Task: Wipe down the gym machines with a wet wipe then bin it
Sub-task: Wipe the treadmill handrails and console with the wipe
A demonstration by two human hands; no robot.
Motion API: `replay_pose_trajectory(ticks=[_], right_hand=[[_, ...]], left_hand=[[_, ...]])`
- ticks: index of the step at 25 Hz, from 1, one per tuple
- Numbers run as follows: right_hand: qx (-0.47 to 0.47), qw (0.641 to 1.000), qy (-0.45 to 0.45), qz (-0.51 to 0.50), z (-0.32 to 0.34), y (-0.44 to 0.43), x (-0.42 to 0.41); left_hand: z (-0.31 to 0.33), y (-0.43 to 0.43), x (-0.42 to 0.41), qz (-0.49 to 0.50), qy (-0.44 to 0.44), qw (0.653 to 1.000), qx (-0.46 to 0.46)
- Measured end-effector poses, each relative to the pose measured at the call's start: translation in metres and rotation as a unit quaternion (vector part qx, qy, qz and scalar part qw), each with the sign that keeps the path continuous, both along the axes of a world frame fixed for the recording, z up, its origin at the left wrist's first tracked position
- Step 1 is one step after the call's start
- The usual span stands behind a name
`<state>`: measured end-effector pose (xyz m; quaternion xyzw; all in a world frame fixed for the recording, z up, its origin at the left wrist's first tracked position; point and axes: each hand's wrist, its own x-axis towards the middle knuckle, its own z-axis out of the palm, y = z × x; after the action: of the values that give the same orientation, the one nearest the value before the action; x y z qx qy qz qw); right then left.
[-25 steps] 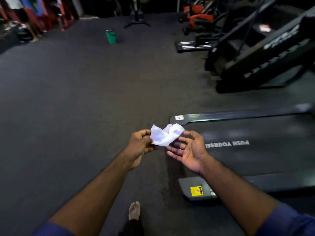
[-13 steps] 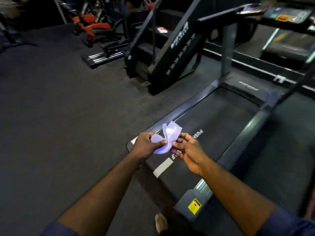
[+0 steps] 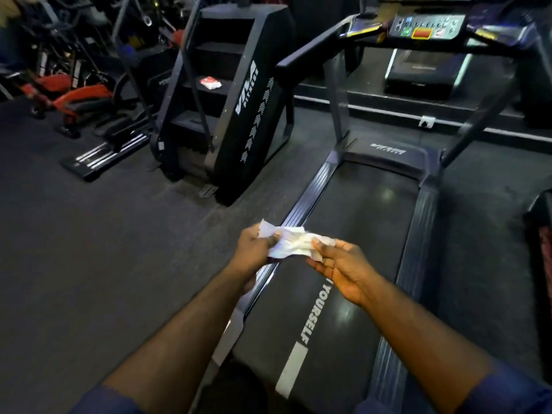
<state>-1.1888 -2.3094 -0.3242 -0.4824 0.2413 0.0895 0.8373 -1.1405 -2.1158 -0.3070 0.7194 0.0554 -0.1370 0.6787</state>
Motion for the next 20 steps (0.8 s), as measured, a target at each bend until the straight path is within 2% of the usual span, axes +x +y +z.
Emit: replay_pose_trajectory(ticks=[2,7,11,13,15,17,18,20], right_hand=[[0.015,0.999,-0.015,-0.039,0.016,-0.014,0.020],[0.017,0.992,-0.015,-0.128,0.042,-0.041,0.055],[-0.013,0.980,0.031,-0.196,0.015,-0.072,0.112],[-0.099,0.961,0.059,-0.250,0.006,-0.086,0.150],[-0.273,0.907,0.092,-0.307,0.025,-0.096,0.180],[-0.419,0.849,0.087,-0.311,0.076,-0.105,0.214],[-0.446,0.835,0.075,-0.312,0.104,-0.108,0.229],[-0.442,0.834,0.055,-0.325,0.164,-0.115,0.259]], left_hand=[[0.015,-0.014,0.033,0.007,0.046,0.998,-0.050],[0.048,-0.059,0.097,-0.062,0.084,0.990,-0.089],[0.017,-0.098,0.160,-0.099,0.108,0.982,-0.119],[0.001,-0.120,0.197,-0.114,0.121,0.980,-0.109],[0.015,-0.142,0.229,-0.134,0.134,0.977,-0.095],[0.064,-0.166,0.264,-0.170,0.113,0.975,-0.087],[0.092,-0.176,0.278,-0.198,0.094,0.972,-0.085],[0.153,-0.202,0.306,-0.251,0.081,0.960,-0.095]])
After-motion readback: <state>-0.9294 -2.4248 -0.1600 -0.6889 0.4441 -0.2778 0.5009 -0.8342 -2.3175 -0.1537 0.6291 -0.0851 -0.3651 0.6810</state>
